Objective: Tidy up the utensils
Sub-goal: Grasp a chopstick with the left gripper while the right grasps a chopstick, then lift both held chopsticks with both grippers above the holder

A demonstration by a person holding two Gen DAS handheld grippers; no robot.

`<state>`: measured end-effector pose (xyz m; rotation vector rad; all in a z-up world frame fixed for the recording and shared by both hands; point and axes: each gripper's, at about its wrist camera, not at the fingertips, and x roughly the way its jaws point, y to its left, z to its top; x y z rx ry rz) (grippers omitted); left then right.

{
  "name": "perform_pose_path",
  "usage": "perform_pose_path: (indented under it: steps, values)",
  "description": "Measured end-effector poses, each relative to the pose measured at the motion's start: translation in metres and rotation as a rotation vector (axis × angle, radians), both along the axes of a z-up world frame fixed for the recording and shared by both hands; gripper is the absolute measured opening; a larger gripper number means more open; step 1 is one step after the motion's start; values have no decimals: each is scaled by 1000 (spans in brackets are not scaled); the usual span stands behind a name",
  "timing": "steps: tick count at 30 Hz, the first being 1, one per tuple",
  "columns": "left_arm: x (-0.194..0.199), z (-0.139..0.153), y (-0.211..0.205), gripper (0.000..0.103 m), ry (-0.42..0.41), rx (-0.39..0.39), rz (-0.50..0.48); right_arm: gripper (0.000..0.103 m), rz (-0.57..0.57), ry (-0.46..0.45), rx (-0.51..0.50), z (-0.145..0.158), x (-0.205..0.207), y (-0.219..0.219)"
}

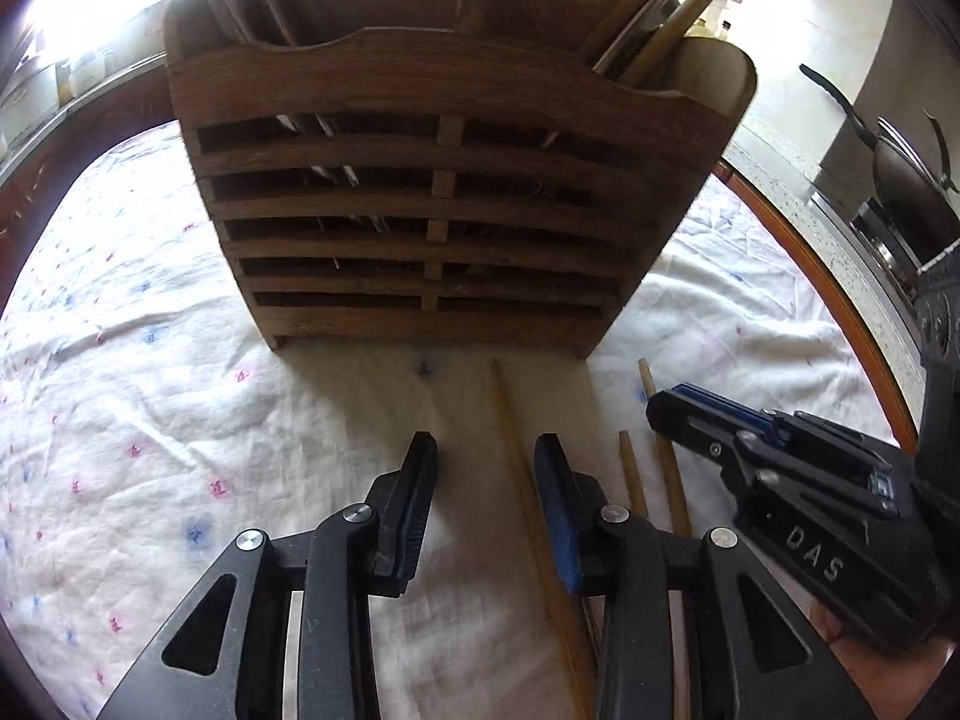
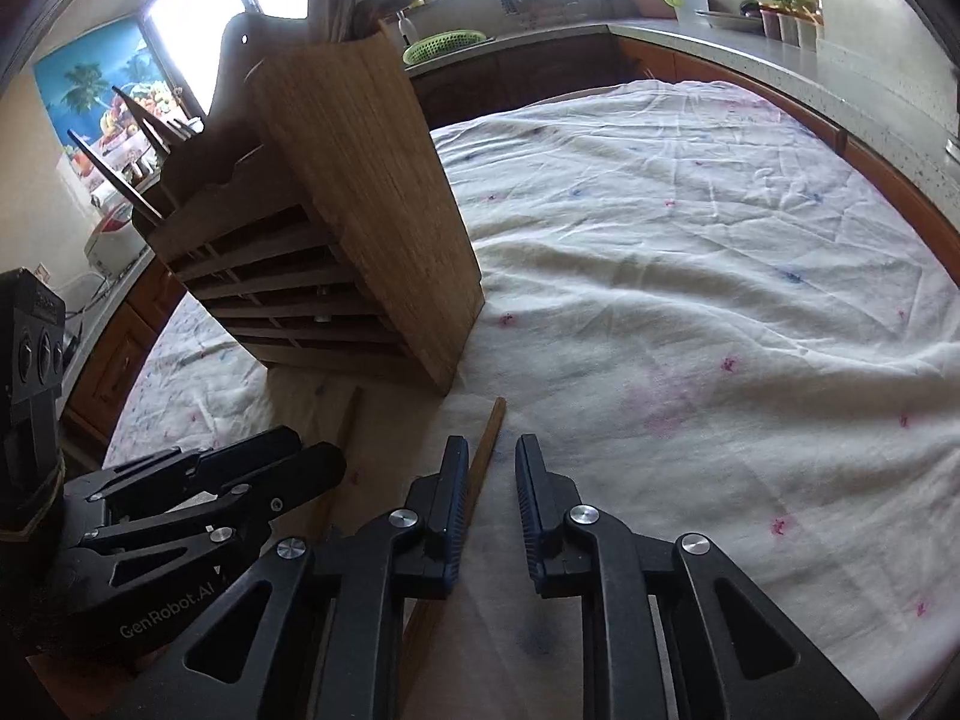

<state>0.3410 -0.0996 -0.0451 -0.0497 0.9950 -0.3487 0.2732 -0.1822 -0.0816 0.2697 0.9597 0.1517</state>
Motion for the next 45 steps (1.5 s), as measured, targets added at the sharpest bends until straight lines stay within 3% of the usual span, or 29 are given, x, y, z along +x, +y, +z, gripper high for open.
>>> perform_pose_path:
  steps: [2, 5, 11, 18, 20, 25, 28, 32, 38, 45]
  values:
    - [-6, -2, 8, 23, 6, -17, -7, 7, 23, 4, 4, -1, -3, 0]
    - [-18, -4, 21, 16, 30, -43, -26, 7, 64, 1, -28, 1, -13, 4]
    - [-23, -7, 29, 16, 69, -66, 7, 8, 86, 13, -44, 3, -33, 3]
    - [-12, -4, 9, 17, 56, 4, 20, 9, 50, 10, -51, 1, -24, 11]
    - [-13, -3, 9, 8, 41, 17, 27, 10, 49, 3, -60, 1, -24, 13]
    - [-17, -3, 12, 5, 42, -1, 29, 8, 52, -9, -103, 1, -26, 17]
    - [-28, 4, 20, 4, 26, -26, 30, 5, 52, -2, -52, 4, -29, 14]
    - [-52, 29, 39, 4, -29, -91, 38, 5, 47, -51, -3, 25, -45, 10]
    - [-93, 76, 74, 4, -134, -212, 69, 5, 45, -188, 53, 83, -79, -2]
    - [-141, 115, 108, 4, -238, -281, 80, 5, 34, -321, 111, 141, -110, -16]
